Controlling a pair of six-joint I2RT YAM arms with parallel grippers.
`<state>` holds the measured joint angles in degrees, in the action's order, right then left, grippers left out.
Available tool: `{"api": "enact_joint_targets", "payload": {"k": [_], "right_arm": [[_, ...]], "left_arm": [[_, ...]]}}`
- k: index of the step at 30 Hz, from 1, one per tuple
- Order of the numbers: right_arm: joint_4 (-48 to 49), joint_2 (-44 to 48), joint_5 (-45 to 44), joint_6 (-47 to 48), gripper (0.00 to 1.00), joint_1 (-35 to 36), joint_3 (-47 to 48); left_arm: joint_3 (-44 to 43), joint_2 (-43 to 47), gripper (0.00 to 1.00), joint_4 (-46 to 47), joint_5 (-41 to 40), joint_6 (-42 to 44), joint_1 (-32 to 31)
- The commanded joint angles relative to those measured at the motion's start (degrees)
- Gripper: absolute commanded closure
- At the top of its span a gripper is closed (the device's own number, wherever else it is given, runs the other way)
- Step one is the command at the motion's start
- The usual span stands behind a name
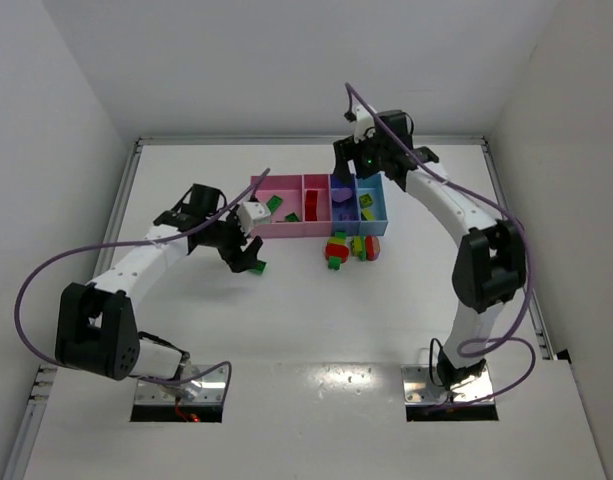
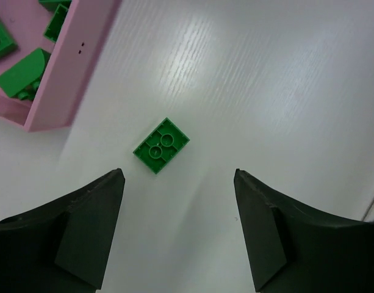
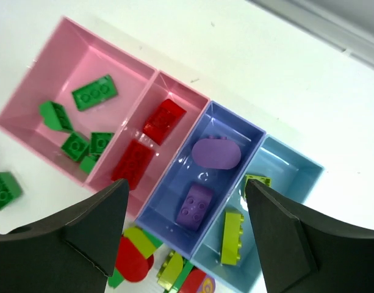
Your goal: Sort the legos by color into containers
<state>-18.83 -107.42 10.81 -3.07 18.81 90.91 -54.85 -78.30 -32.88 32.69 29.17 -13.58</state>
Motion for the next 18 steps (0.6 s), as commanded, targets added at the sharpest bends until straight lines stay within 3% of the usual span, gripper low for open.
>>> {"api": "enact_joint_targets", "payload": {"k": [1,7,18], "right_arm": [[0.81,3.88,3.34,-0.88,0.22,-2.02,-2.92],[0.20,6.69,3.96,-0.88,0.22,-2.55,-5.57],[0.20,9.76,4.57,0.70,0.22,-3.60,-9.26]], "left_arm": [[0.27,-1.84,0.21,-1.82,4.39,20.16,-0.21],[-4.98,-12.11,0.15,-14.64,7.22,43.83,-0.21],[-10.89,-21.10,0.15,-14.23,5.55,48.53,0.31]]}}
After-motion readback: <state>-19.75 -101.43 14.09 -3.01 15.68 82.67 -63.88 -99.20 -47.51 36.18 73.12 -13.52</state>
